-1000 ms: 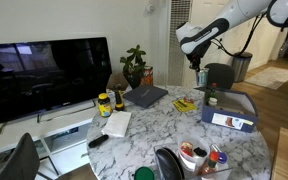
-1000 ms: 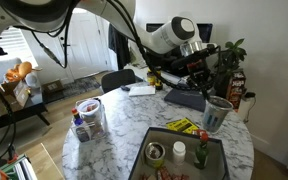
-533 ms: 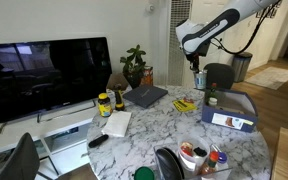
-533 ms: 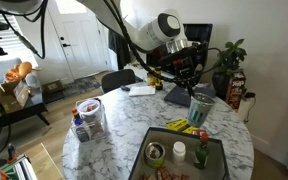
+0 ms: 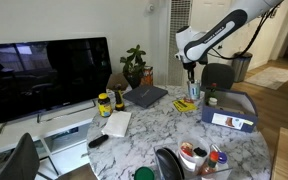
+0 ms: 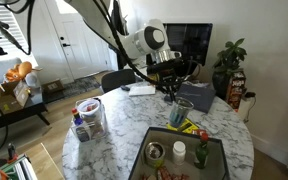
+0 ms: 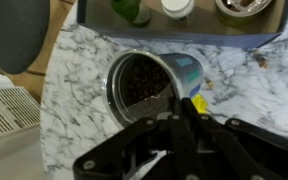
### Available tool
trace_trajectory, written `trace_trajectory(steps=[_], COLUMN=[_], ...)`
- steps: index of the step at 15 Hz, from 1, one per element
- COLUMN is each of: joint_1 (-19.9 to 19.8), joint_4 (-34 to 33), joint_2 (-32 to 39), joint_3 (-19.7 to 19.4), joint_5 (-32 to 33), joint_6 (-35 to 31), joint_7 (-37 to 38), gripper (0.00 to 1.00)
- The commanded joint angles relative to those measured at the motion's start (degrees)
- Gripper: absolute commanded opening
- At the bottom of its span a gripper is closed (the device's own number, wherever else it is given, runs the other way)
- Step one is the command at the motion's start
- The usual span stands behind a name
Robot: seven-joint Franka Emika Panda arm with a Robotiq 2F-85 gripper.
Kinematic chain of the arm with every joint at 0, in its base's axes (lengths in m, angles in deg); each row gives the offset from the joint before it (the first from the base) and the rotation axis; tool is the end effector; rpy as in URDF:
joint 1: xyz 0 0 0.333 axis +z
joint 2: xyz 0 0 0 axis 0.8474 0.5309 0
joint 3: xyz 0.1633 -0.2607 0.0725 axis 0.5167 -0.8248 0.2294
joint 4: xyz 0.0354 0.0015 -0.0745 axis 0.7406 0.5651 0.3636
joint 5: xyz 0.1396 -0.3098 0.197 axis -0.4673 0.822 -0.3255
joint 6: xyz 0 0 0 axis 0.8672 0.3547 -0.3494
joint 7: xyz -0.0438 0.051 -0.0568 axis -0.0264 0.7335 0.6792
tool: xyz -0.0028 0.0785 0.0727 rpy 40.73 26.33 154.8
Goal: Shift the silver cup to the left
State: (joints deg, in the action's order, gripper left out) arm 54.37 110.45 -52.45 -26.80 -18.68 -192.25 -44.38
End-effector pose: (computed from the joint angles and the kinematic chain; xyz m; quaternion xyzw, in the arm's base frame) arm 0.6328 -0.1058 0.3050 0.9523 0.2336 -0.0740 0.1816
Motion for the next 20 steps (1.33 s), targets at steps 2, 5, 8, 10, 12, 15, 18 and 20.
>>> trace_trajectory(steps=[2, 5, 8, 10, 12, 15, 18, 20], joint_1=[-0.52, 0.68, 1.57, 1.78, 1.62, 4.55, 8.92, 12.21], joint_4=[17.18, 26.48, 23.07, 24.72, 24.86, 30.74, 36.41, 38.79], joint_2=[-11.95, -17.71, -14.79, -16.11, -16.35, -18.73, -20.98, -22.21], joint_3=[4.63, 7.36, 6.79, 6.93, 6.85, 10.9, 14.08, 15.04], joint_5=[-1.54, -2.82, -1.99, -1.99, -2.04, -4.49, -1.07, 4.81], joint_6=[-9.16, -15.75, -14.05, -14.43, -14.44, -23.04, -31.07, -36.6], joint_7=[-8.06, -12.03, -9.73, -9.94, -10.42, -13.52, -10.87, -6.1], gripper=[0.02, 0.02, 0.07, 0.07, 0.02, 0.02, 0.02, 0.02])
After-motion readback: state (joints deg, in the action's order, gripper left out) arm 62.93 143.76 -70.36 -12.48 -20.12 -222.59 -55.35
